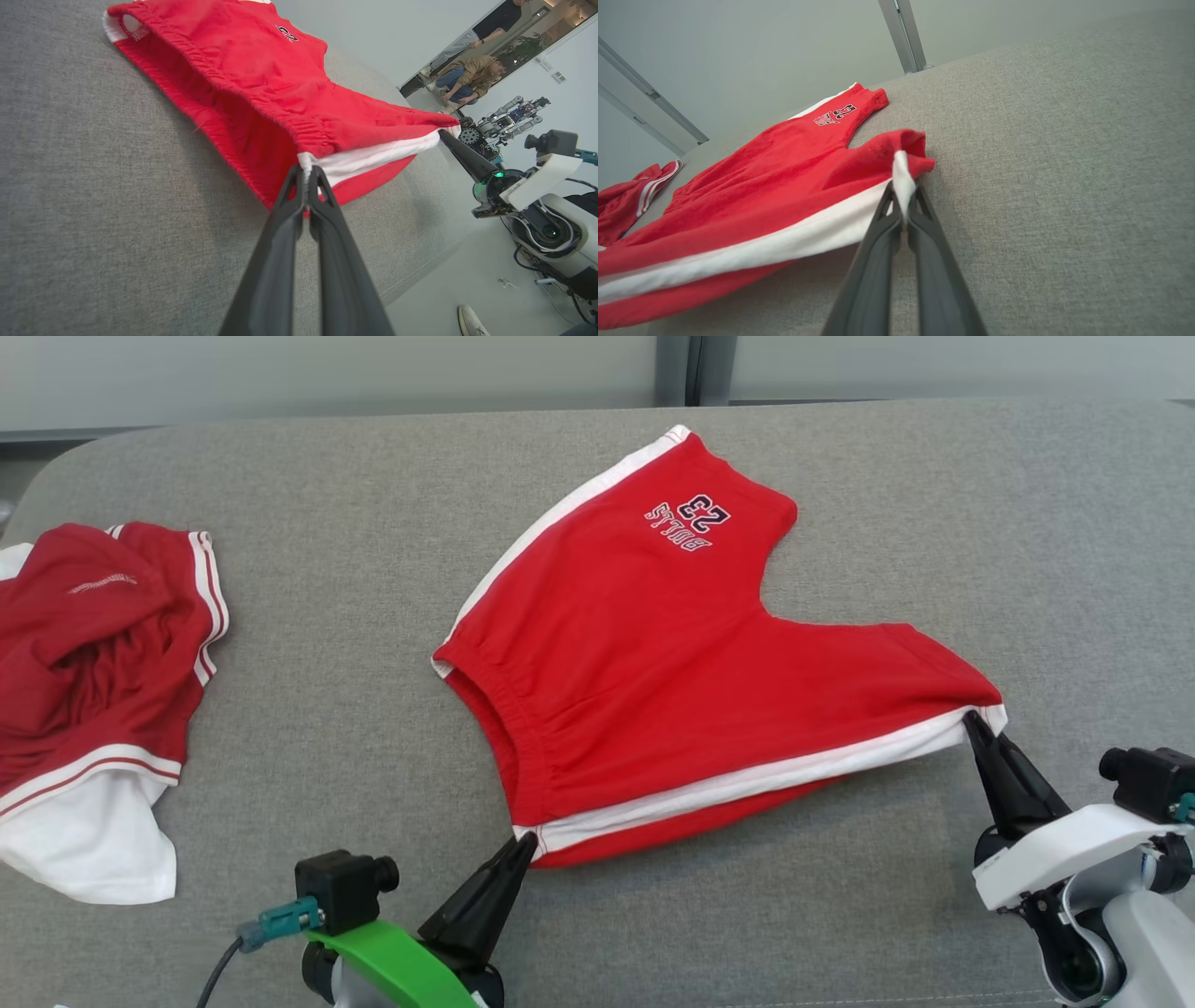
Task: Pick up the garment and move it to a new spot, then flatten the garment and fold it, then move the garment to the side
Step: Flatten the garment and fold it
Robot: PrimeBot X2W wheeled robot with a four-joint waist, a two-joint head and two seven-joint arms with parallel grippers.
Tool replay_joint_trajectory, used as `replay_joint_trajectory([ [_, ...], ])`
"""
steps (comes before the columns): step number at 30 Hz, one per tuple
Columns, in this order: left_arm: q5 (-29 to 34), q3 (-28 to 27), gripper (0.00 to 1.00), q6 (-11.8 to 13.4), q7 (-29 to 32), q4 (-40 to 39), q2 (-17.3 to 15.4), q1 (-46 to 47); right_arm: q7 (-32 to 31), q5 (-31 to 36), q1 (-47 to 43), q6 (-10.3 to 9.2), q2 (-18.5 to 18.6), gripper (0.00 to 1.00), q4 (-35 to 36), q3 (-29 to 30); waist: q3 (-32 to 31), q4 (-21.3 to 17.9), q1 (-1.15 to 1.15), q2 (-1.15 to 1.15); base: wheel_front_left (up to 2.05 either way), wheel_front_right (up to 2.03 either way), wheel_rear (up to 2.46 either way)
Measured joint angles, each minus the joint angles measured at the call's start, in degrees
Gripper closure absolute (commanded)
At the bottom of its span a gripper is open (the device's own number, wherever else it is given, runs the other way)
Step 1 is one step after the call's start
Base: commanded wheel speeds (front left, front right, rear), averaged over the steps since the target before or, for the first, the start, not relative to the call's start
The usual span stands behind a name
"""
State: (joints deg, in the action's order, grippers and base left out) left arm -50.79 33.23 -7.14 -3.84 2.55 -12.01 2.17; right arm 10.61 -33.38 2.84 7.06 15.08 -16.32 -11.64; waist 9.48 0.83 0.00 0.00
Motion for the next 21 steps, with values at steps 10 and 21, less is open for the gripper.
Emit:
replay_joint_trajectory([
  [10, -6.3, -1.6, 1.00, 0.0, 5.0, -6.6, -4.5, -6.3, -6.7, -7.2, -6.8, 0.00, 3.1, 1.00, 10.7, -0.9, -1.7, -2.1, 0.00, 0.00, 0.00, 0.00, 0.00],
  [21, -12.7, -3.0, 1.00, 0.6, 9.9, -14.7, -8.1, -12.8, -12.9, -12.6, -13.7, 0.00, 7.8, 1.00, 24.0, -0.1, -0.2, -3.5, 0.00, 0.00, 0.00, 0.00, 0.00],
])
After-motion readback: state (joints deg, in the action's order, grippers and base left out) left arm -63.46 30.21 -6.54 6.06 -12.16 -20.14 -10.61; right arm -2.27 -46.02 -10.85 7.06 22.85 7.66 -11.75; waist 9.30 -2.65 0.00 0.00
